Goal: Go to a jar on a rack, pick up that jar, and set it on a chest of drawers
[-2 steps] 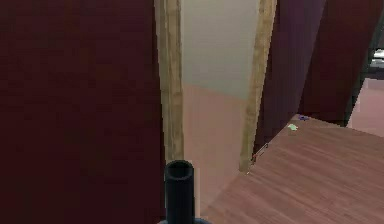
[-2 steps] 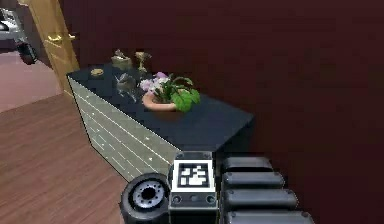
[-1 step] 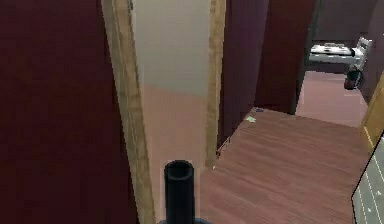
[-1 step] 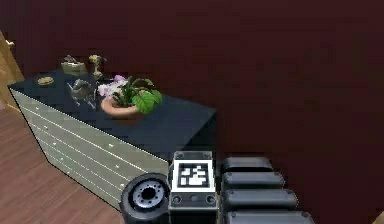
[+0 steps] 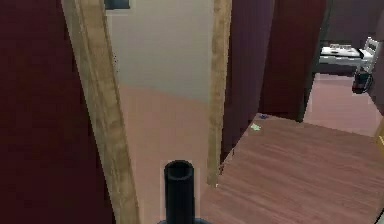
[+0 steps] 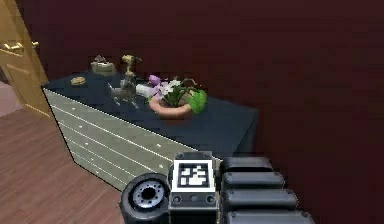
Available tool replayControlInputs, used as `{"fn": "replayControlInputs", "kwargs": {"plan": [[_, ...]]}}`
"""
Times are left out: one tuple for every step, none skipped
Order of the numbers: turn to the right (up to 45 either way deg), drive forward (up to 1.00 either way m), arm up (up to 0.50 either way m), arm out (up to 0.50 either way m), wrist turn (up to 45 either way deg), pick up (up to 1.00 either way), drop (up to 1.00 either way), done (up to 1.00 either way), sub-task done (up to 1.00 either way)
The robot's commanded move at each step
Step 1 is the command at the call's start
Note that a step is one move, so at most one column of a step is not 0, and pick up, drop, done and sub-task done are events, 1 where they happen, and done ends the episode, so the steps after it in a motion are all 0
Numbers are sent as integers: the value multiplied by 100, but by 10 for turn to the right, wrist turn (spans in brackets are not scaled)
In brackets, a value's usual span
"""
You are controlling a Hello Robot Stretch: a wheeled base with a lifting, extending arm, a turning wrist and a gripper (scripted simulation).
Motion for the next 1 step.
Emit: {"fn": "replayControlInputs", "kwargs": {"plan": [[90,0,0,0,0,0,0,0,0]]}}
